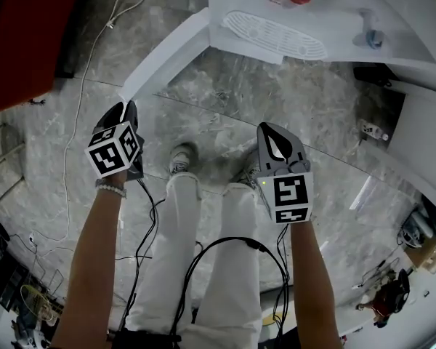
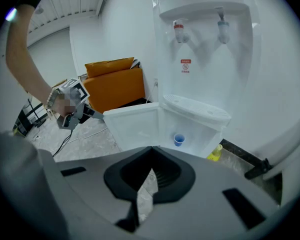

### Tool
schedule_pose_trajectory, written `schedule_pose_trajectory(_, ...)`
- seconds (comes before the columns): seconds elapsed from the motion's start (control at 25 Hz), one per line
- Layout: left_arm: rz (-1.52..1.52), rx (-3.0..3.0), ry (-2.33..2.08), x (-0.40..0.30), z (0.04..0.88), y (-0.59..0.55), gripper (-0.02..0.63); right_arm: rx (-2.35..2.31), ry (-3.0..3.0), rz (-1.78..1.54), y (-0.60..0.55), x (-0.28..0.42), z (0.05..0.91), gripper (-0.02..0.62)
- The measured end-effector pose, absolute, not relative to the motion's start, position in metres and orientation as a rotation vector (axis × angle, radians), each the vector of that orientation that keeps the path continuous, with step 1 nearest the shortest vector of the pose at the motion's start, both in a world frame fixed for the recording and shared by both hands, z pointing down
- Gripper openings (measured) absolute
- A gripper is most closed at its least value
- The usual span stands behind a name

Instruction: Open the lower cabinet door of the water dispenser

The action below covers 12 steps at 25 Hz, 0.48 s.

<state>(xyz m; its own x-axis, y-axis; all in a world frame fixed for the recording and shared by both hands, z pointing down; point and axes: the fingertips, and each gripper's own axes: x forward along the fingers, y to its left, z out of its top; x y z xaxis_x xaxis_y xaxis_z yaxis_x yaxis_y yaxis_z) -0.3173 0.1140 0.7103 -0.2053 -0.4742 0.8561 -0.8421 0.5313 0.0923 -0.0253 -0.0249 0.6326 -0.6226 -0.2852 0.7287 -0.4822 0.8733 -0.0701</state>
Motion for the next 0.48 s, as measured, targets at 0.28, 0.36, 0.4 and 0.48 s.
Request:
schedule_pose_trajectory(0.28,0.581,1.184,-1.865,-0.306,0.675,0.134,0.097,0.649,-2.281,0.374,-0.034,-0.023,0.610,0.003)
schedule_pose_trajectory(0.36,0.589,1.238,-1.876,-0.300,0.655,0.133,0.040,0.661,-2.293,0.375,-0.035,-0.025,0.596,0.003)
schedule_pose_trajectory(0.4,0.579,1.264,-1.877,-0.295,0.644,0.131,0.016,0.667,-2.299,0.377,-0.034,-0.025,0.588,0.003)
schedule_pose_trajectory(0.48,0.539,1.311,-1.869,-0.285,0.620,0.127,0.014,0.678,-2.308,0.388,-0.033,-0.026,0.570,0.003)
